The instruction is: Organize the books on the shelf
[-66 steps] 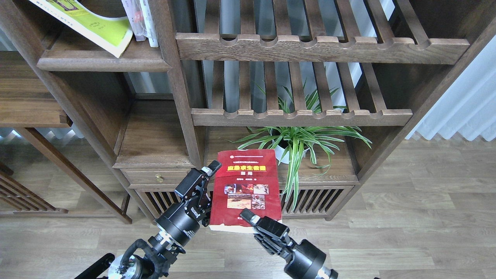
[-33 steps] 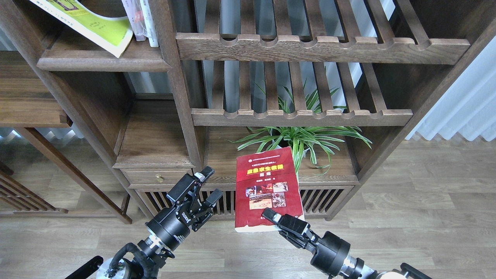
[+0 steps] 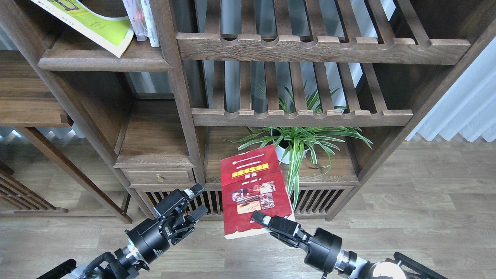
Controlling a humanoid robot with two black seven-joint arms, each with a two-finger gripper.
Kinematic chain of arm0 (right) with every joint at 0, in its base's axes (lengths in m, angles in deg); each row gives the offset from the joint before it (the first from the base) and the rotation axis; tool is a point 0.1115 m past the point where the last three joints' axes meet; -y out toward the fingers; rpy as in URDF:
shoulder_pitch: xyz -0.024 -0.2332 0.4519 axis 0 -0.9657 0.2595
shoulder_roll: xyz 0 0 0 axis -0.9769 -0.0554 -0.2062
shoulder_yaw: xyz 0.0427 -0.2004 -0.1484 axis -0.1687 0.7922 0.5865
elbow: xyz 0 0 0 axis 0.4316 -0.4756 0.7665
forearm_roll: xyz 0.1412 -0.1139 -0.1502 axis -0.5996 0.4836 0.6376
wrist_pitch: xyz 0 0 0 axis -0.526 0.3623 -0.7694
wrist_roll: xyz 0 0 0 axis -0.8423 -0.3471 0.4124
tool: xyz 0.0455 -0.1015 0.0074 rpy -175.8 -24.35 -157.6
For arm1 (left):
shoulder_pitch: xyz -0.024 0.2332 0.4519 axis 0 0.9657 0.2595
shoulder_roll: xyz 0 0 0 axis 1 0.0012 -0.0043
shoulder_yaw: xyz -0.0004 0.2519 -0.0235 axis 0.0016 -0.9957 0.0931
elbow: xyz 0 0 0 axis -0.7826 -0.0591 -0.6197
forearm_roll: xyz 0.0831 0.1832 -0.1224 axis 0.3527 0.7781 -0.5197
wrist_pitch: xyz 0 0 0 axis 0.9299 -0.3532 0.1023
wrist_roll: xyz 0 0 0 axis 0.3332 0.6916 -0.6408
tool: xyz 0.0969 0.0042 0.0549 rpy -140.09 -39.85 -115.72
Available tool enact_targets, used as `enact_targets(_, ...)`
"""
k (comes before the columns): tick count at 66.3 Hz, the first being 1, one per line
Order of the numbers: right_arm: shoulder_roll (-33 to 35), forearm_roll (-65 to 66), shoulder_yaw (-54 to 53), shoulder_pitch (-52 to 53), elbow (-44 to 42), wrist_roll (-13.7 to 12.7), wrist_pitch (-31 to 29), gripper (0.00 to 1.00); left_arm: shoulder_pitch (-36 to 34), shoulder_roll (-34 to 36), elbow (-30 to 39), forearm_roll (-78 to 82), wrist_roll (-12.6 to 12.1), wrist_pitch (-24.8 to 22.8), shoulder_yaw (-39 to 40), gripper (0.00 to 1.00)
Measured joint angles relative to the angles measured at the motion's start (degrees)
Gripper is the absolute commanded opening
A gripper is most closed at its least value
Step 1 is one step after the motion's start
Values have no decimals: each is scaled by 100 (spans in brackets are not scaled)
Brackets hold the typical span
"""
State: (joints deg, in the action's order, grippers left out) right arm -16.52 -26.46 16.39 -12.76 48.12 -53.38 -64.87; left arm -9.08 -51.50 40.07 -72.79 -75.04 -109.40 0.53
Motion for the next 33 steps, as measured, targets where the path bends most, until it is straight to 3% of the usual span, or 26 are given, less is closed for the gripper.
enact_targets(12,0,-4,160,39,-8,-135,0,11,-52,161,53,-4,-11,0,-138,100)
enact_targets(33,-37,-234,201,249,-32,-141,0,10,-58,383,198,-5,-13,0,-476,100)
